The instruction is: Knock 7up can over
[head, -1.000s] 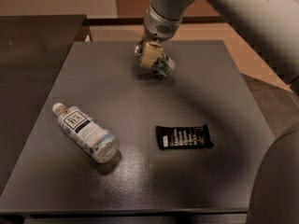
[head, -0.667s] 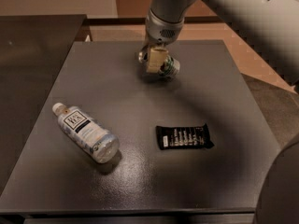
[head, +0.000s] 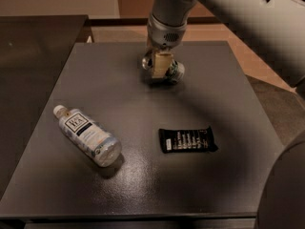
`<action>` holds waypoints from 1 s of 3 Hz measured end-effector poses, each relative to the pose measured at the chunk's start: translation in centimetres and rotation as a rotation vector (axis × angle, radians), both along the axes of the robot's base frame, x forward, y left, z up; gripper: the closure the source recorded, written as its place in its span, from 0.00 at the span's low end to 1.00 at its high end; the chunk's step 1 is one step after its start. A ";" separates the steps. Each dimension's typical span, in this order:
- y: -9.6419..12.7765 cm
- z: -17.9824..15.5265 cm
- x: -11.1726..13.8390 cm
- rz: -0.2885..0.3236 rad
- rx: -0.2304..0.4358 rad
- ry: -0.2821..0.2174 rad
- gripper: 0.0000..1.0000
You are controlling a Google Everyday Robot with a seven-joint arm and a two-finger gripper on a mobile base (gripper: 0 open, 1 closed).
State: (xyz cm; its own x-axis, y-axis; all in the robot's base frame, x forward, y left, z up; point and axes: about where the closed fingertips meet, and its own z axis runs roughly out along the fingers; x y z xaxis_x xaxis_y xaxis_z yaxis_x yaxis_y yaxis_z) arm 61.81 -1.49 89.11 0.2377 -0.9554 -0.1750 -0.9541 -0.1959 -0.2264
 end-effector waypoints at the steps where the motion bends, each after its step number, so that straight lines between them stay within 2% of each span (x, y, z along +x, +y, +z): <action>1: 0.1 -0.1 0.1 0.002 0.001 0.000 0.12; 2: 0.2 -0.2 0.1 0.003 0.001 -0.001 0.00; 3: 0.2 -0.3 0.1 0.003 0.001 -0.001 0.00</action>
Offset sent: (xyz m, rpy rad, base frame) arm 0.0005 0.0009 -0.0011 0.0005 -0.0004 0.0016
